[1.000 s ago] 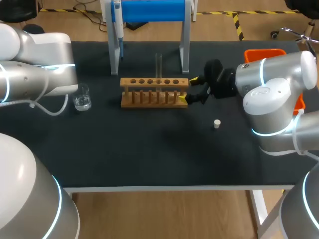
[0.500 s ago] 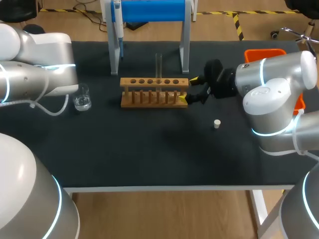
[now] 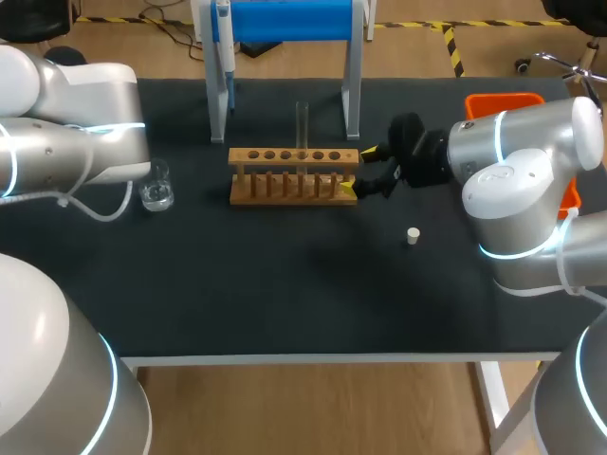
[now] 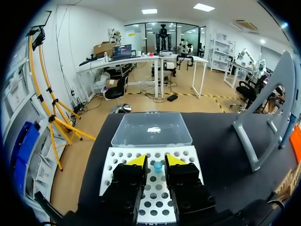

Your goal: Invert the test tube, pick up the pipette, mount the tip to pipette, aspirate from beaker and dispense into the tube, eject the tip, return the pipette, and cap with the stopper.

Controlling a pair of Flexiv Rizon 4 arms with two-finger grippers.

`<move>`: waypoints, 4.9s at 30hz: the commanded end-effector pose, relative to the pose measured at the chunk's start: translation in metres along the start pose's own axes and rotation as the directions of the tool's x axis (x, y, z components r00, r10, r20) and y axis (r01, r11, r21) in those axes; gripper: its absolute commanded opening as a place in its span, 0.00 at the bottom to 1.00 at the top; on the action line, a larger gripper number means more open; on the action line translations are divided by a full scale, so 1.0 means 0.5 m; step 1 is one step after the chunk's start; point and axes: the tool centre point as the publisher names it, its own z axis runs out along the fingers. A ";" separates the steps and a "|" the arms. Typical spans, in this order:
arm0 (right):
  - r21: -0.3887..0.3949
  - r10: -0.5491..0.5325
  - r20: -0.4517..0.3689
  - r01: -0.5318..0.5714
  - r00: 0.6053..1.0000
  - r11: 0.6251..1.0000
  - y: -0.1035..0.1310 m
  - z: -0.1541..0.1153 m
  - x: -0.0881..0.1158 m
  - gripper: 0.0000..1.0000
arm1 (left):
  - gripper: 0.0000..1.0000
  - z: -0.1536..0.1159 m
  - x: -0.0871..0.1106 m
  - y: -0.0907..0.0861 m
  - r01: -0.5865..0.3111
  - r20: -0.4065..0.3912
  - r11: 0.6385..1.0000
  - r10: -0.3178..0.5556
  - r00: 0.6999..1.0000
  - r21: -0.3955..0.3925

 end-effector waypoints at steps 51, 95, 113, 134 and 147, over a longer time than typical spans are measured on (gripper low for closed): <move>-0.001 -0.001 -0.001 0.001 1.000 1.000 -0.001 -0.002 -0.001 1.00 | 0.00 -0.011 -0.004 -0.016 -0.021 0.010 1.000 0.021 1.000 0.003; -0.001 -0.001 -0.001 0.001 1.000 1.000 -0.001 -0.002 -0.001 1.00 | 0.00 -0.406 0.107 -0.078 -0.334 -0.261 0.931 0.363 0.895 0.150; -0.001 -0.001 -0.001 0.001 1.000 1.000 -0.001 -0.002 -0.001 1.00 | 0.00 -0.406 0.107 -0.078 -0.334 -0.261 0.931 0.363 0.895 0.150; -0.001 -0.001 -0.001 0.001 1.000 1.000 -0.001 -0.002 -0.001 1.00 | 0.00 -0.699 0.476 -0.009 -0.658 -0.566 0.699 0.674 0.474 0.281; -0.001 -0.001 -0.001 0.001 1.000 1.000 -0.001 -0.002 -0.001 1.00 | 0.00 -0.699 0.476 -0.009 -0.658 -0.566 0.699 0.674 0.474 0.281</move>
